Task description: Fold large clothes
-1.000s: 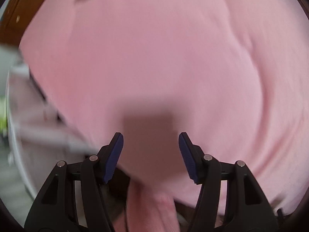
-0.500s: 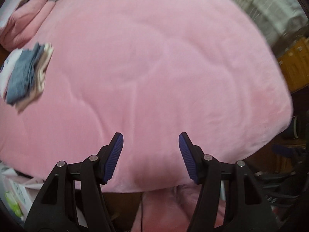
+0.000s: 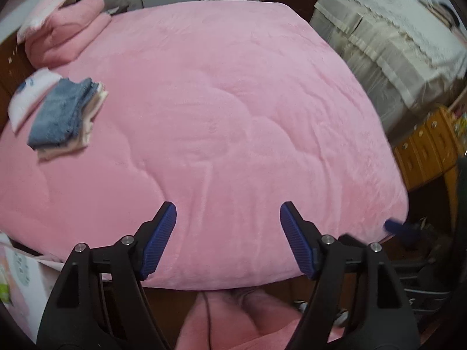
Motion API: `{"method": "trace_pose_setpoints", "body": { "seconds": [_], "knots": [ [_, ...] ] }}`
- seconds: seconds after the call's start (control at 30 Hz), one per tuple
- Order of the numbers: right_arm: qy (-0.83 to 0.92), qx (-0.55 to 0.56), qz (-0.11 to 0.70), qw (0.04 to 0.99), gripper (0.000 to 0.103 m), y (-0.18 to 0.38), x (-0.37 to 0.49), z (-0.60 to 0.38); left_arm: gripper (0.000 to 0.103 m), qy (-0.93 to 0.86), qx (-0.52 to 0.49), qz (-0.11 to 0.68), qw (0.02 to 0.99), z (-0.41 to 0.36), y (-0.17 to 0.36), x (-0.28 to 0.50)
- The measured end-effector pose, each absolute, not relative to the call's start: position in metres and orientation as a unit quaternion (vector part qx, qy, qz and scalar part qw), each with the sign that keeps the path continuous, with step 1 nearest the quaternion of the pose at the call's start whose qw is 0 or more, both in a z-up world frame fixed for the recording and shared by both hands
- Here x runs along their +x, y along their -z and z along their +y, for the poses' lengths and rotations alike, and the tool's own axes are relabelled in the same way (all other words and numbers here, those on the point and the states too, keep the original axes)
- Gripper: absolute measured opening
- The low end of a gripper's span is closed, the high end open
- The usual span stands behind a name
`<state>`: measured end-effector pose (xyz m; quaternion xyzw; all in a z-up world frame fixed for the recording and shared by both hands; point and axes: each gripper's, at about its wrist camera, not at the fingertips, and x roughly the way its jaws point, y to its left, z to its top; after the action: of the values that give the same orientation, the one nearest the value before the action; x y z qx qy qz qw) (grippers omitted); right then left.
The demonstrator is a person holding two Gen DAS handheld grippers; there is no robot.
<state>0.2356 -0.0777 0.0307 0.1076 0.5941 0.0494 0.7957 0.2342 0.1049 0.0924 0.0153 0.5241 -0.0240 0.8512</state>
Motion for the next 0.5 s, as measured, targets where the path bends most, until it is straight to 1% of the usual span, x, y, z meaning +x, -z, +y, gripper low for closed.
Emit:
{"method": "trace_pose_setpoints", "body": {
  "seconds": [0.1, 0.17, 0.23, 0.3, 0.37, 0.47, 0.5],
  "knots": [
    [-0.054, 0.091, 0.598, 0.795, 0.102, -0.039, 0.222, -0.063, 0.074, 0.003, 0.014, 0.53, 0.848, 0.107, -0.086, 0.216],
    [-0.045, 0.083, 0.599, 0.795, 0.102, -0.043, 0.215, -0.06, 0.077, 0.0, 0.011, 0.538, 0.843, 0.112, -0.078, 0.214],
    [-0.039, 0.089, 0.589, 0.802, 0.102, -0.044, 0.208, -0.06, 0.083, -0.014, 0.011, 0.539, 0.842, 0.119, -0.075, 0.211],
    [-0.035, 0.093, 0.573, 0.814, 0.102, -0.054, 0.201, -0.059, 0.083, -0.02, 0.011, 0.536, 0.844, 0.125, -0.072, 0.207],
    [-0.039, 0.086, 0.567, 0.819, 0.102, -0.053, 0.197, -0.055, 0.085, -0.028, 0.006, 0.532, 0.846, 0.129, -0.072, 0.202],
    [-0.052, 0.071, 0.566, 0.82, 0.102, -0.057, 0.193, -0.046, 0.093, -0.04, -0.011, 0.534, 0.844, 0.136, -0.069, 0.199],
    [-0.055, 0.066, 0.565, 0.821, 0.102, -0.059, 0.191, -0.044, 0.1, -0.044, -0.015, 0.536, 0.843, 0.138, -0.068, 0.198]
  ]
}}
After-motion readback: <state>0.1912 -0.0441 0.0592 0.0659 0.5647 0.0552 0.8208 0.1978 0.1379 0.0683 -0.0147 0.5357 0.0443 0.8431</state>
